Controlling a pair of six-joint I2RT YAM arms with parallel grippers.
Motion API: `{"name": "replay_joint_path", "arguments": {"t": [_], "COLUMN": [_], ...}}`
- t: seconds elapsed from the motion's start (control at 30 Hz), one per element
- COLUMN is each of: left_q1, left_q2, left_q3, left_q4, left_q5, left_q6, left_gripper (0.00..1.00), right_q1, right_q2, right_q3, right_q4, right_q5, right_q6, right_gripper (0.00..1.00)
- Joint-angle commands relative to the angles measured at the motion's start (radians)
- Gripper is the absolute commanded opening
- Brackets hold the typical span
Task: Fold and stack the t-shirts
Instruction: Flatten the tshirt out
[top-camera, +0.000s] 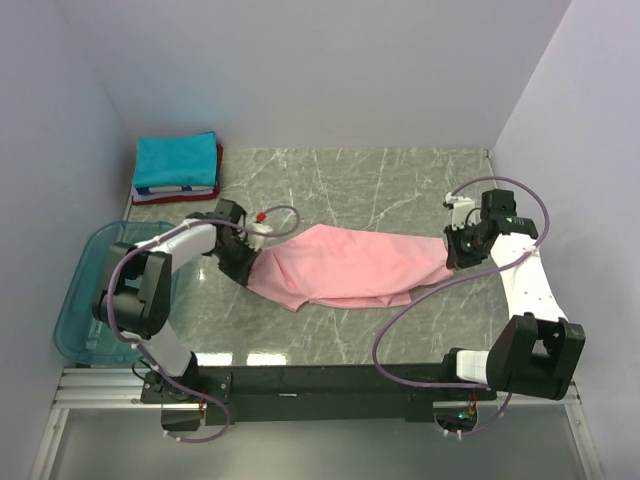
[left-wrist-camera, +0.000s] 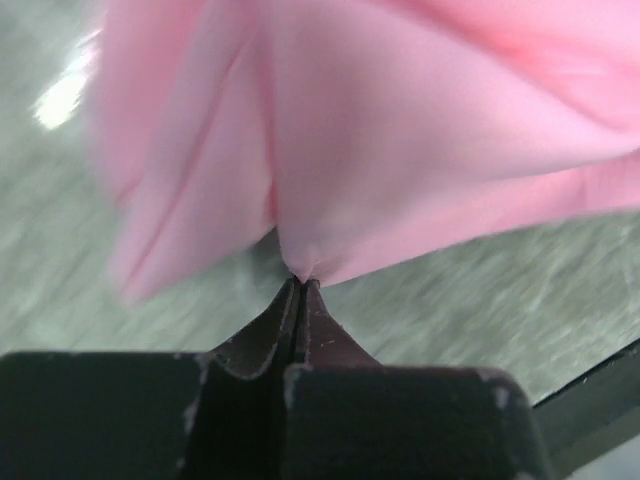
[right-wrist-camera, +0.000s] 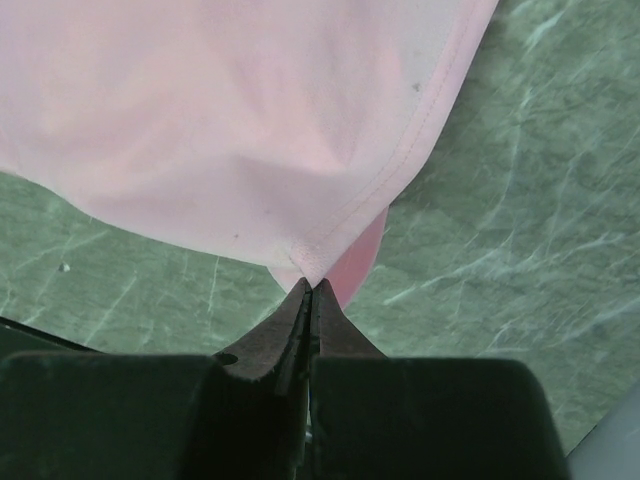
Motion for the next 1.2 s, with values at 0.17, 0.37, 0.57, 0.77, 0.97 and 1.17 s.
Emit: {"name": "replay_joint_path", "arguments": {"t": [0.17,0.37,0.57,0.77,0.97,1.17], "left_q1": [0.126,0.169,0.182,0.208,0.258,0.264], "left_q2": [-0.12,-0.16,-0.146,-0.075,0.038,0.161], "left_q3": [0.112,0.168,0.161,0.185,0.297,0.375], "left_q4": [-0.197,-0.205,-0.19,-0.159,-0.153,-0.182], "left_q5": [0.077,0.169,0.174,0.172,0.161,0.19], "left_q6": [0.062,0.006,-0.008,-0.023,-0.066,-0.08], "left_gripper": [0.01,0.01,0.01,0.01,0.01,0.01], "right_q1": [-0.005,-0.005,-0.003,0.001,0.0,-0.011], "right_q2": [-0.032,-0.025,0.056,0.191,0.345,0.411], "right_q3": [-0.028,0.042,0.053,0.024,0.151,0.228], "right_q4": [-0.026,-0.046,-0.104,-0.166,-0.097,-0.167], "right_q5": [-0.046,-0.104,-0.127,-0.189,-0.14,-0.137], "right_q6": [-0.056,-0.037,-0.059,-0.087,-0.044,-0.122], "right_gripper": [0.0,0.0,0.0,0.0,0.0,0.27]}}
